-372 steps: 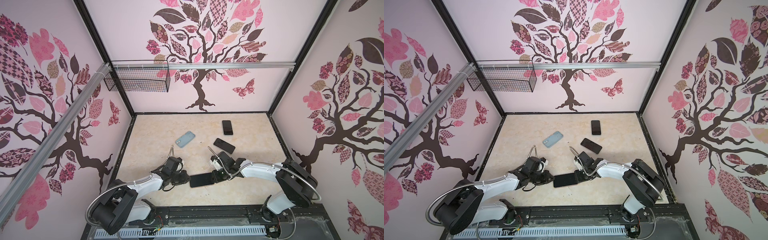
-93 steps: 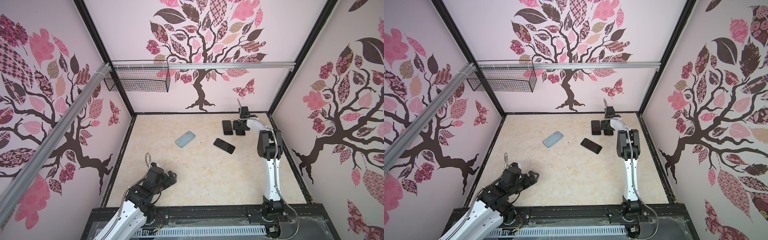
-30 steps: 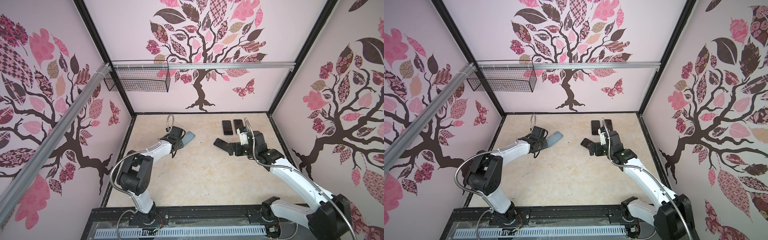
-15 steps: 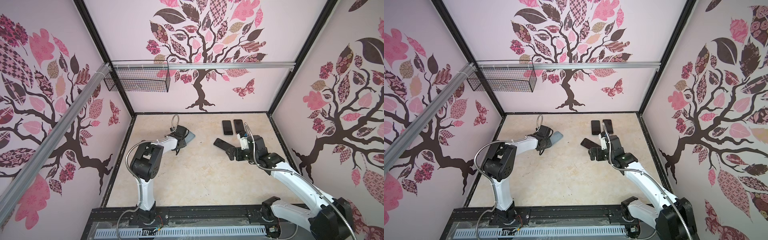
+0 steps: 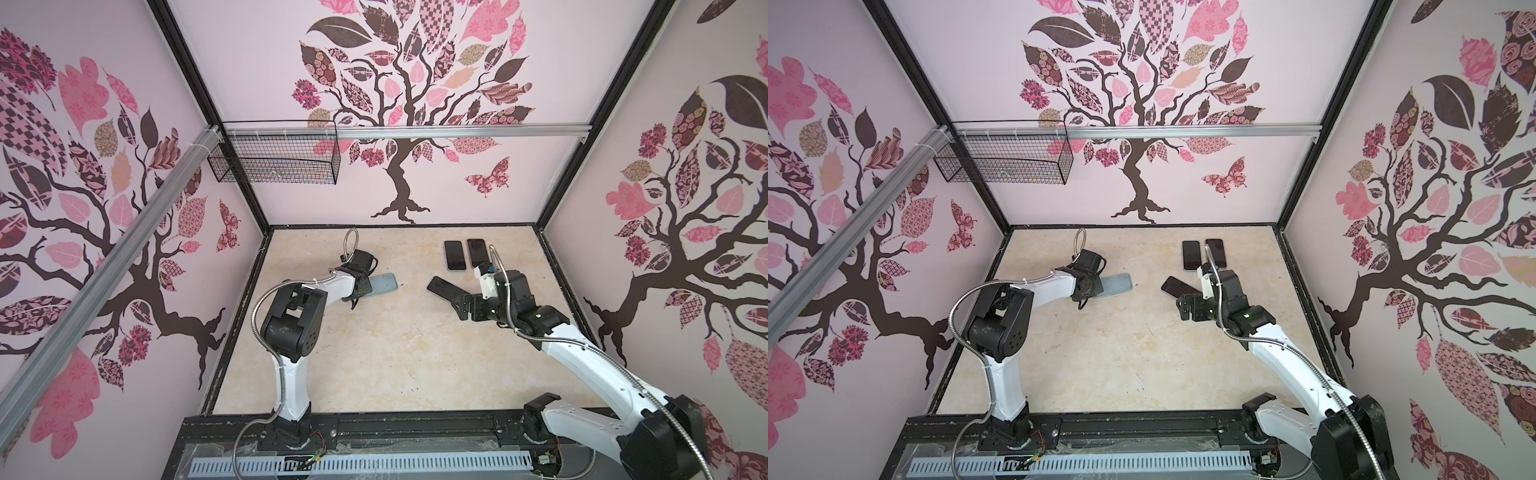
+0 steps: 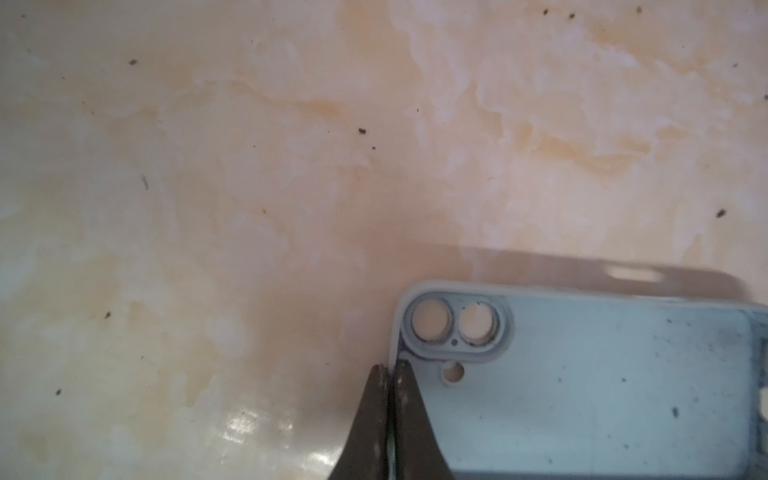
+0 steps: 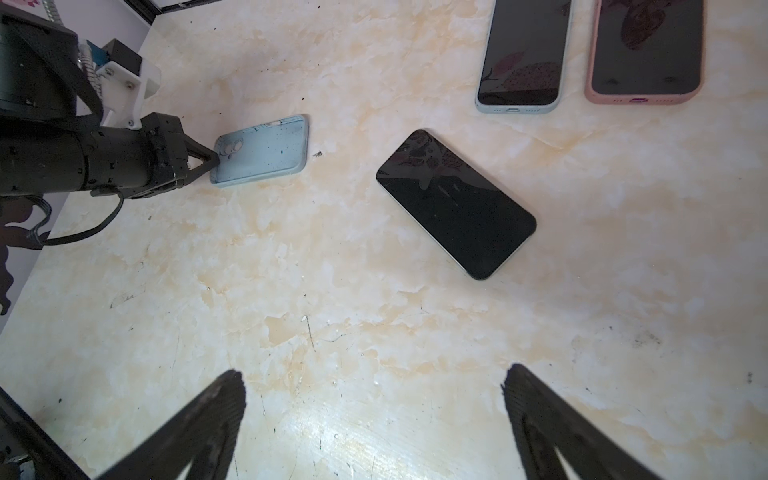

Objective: Put the phone into the phone case
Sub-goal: 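Drag the light blue case nearer the robot with the left gripper while right gripper moves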

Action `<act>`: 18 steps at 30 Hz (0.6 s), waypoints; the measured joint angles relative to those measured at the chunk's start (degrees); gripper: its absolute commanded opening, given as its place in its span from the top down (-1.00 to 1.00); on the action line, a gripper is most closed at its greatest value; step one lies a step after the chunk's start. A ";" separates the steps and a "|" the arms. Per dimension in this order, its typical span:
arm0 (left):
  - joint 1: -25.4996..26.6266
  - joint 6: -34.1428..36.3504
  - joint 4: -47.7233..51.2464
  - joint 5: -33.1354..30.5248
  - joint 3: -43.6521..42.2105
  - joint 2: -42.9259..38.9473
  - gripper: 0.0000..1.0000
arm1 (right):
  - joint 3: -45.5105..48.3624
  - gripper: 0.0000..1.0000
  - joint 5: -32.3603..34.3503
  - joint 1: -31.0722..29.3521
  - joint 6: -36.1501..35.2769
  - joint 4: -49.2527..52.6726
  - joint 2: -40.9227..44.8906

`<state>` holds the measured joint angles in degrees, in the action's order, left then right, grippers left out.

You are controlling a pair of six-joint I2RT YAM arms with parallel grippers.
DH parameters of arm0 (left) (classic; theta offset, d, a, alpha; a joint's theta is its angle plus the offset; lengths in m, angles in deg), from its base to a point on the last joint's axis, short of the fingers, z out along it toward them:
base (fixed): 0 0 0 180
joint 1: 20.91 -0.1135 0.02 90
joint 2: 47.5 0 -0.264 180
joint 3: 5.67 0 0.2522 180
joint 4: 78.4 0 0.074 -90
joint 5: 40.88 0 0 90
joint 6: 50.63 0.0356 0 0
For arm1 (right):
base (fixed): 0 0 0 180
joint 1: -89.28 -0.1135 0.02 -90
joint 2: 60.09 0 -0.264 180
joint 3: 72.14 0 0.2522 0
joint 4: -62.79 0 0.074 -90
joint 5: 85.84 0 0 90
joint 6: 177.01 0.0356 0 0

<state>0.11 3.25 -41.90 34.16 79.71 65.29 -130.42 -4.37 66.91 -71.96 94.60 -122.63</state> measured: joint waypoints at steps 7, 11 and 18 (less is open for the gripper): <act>0.02 3.61 3.30 0.24 -6.88 -8.33 0.95 | 0.00 -0.99 2.99 0.00 -0.24 -0.31 -2.16; 0.22 5.35 6.14 0.90 -11.43 -16.20 0.94 | -0.17 -1.00 4.76 0.00 -1.25 -0.33 -5.40; 4.68 5.64 9.86 1.38 -20.13 -27.26 0.93 | -2.40 -1.00 7.65 0.00 -6.40 -0.96 -12.66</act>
<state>4.79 8.89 -32.04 35.54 59.58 38.03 -132.82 3.28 66.91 -78.37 93.64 -135.29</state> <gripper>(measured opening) 0.049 0.997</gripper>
